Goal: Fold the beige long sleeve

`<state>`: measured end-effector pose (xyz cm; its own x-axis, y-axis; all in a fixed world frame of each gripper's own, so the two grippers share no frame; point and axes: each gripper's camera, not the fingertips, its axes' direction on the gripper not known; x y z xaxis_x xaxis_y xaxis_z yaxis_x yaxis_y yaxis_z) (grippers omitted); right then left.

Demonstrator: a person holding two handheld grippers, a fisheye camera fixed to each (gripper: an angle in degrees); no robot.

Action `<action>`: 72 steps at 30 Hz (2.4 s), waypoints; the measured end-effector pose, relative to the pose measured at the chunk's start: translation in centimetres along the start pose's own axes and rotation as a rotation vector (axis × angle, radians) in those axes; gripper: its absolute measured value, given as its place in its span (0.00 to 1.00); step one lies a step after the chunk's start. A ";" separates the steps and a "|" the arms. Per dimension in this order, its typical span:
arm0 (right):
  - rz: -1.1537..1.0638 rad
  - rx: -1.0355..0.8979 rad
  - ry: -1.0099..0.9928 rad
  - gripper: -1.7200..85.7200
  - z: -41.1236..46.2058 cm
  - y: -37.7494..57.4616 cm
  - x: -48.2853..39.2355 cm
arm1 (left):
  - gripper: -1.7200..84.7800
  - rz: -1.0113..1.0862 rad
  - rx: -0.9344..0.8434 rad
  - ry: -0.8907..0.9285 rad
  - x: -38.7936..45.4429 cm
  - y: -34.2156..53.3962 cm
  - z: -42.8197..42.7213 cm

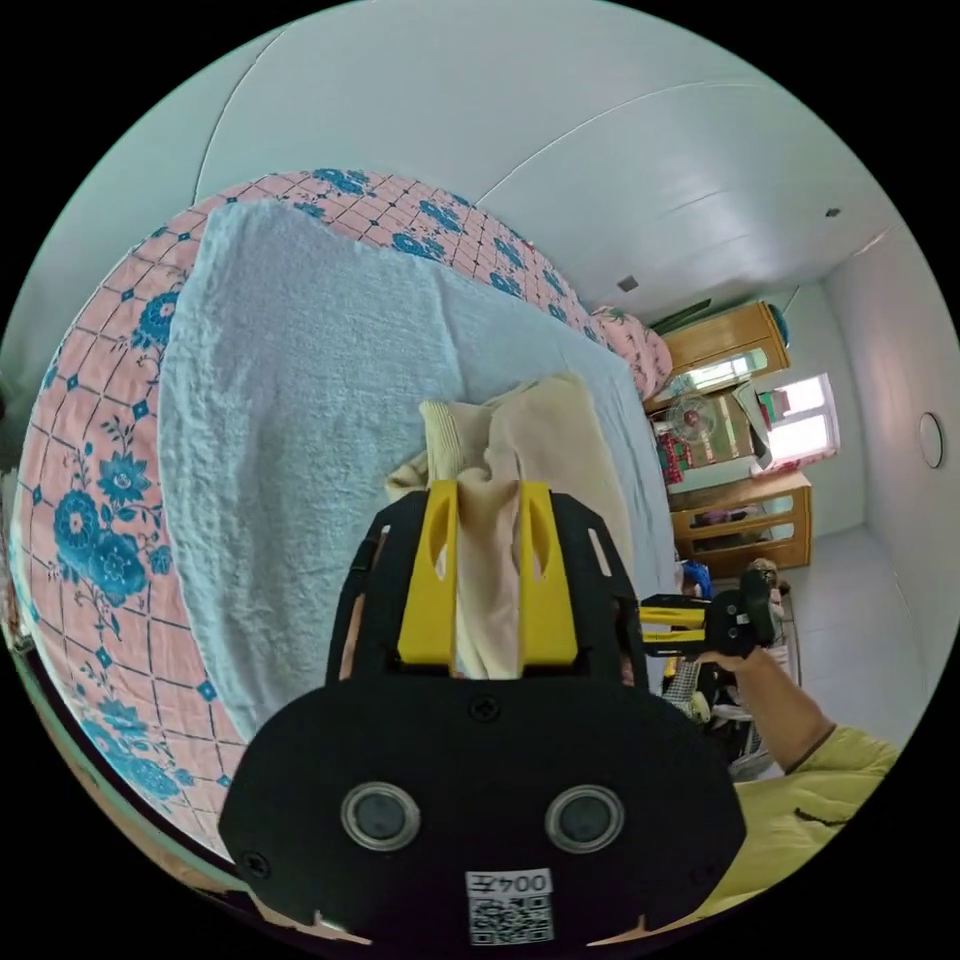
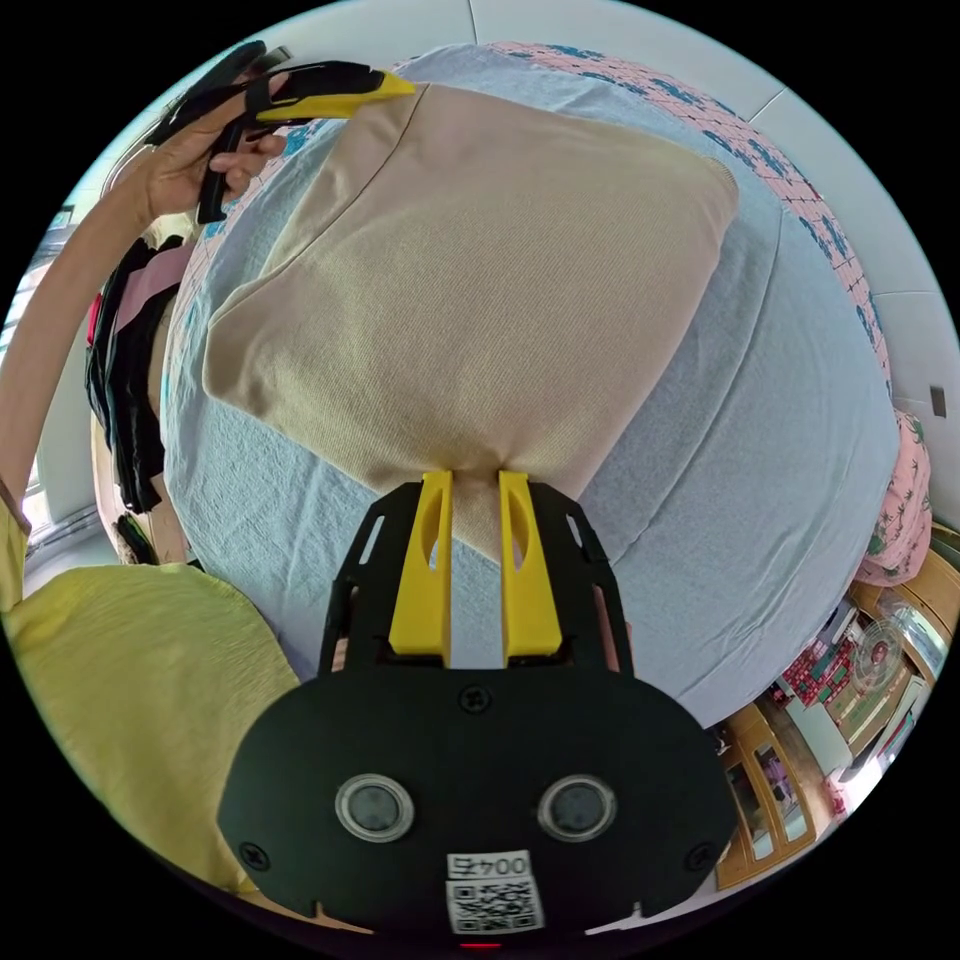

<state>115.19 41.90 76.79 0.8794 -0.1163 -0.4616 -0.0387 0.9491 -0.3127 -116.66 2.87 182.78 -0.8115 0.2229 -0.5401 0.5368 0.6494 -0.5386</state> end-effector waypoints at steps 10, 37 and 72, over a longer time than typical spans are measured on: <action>0.003 0.003 -0.020 0.11 0.6 0.4 -0.3 | 0.06 0.009 -0.105 -0.038 -3.8 -0.9 -1.2; 0.015 -0.027 0.024 0.10 -2.5 3.1 -5.1 | 0.11 0.375 0.106 -0.132 10.8 34.5 -0.1; 0.201 0.482 0.063 0.10 -11.1 24.6 -9.3 | 0.12 0.337 0.174 -0.415 18.7 41.6 7.5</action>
<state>100.78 63.14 64.22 0.8465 0.0787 -0.5266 0.0320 0.9797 0.1980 -107.81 28.59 145.40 -0.4483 0.0697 -0.8911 0.8094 0.4547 -0.3716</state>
